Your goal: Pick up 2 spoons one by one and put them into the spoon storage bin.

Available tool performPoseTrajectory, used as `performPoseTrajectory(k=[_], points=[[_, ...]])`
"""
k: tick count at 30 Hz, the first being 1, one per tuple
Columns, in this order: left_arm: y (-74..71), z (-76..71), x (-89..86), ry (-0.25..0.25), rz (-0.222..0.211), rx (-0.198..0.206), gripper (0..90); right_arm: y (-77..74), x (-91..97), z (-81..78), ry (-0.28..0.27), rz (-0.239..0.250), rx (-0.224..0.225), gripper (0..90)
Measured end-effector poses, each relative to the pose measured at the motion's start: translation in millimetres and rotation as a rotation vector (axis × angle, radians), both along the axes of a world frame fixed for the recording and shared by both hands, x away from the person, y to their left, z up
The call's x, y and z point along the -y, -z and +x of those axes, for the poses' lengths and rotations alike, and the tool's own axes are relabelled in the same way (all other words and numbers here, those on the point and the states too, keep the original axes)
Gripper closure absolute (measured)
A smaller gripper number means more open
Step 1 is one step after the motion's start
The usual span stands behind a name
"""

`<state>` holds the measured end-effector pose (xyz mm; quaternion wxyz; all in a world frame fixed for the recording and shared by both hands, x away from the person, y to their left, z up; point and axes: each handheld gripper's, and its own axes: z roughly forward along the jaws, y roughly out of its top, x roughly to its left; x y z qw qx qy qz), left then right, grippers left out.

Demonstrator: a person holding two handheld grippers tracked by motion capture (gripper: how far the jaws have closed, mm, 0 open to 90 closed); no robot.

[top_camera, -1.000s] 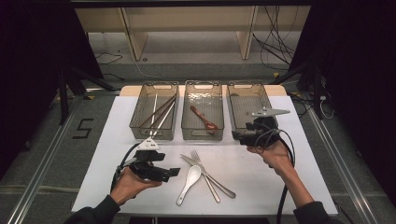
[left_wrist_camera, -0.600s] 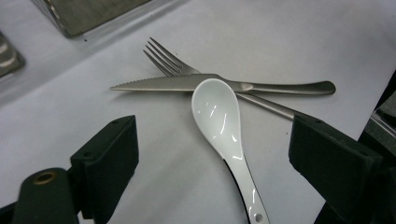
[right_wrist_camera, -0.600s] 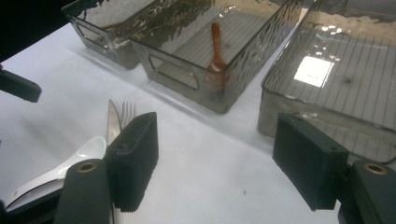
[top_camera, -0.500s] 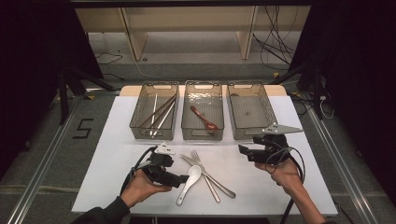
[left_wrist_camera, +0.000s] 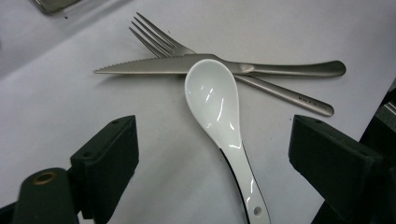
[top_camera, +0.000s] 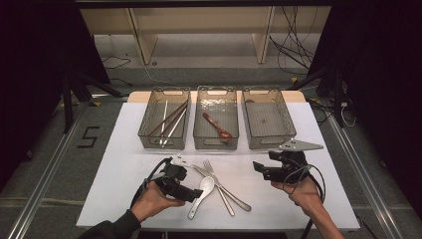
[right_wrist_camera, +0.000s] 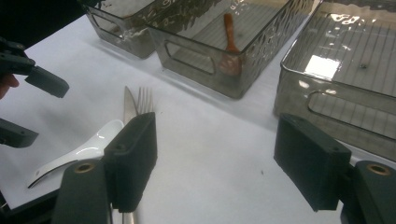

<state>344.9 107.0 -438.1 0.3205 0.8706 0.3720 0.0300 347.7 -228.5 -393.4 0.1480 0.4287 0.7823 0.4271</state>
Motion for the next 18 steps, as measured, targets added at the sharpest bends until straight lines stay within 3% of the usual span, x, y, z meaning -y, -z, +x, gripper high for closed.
performPoseTrajectory(k=[11, 18], points=[[12.3, -4.4, 17.7, 0.047, 0.074, -0.032, 16.8, 3.7, -1.8, -5.1, -0.015, -0.003, -0.012, 30.7], [20.3, -7.9, 27.8, 0.082, 0.134, -0.024, 25.5, 4.7, -4.5, -8.3, -0.026, -0.004, -0.019, 30.7]])
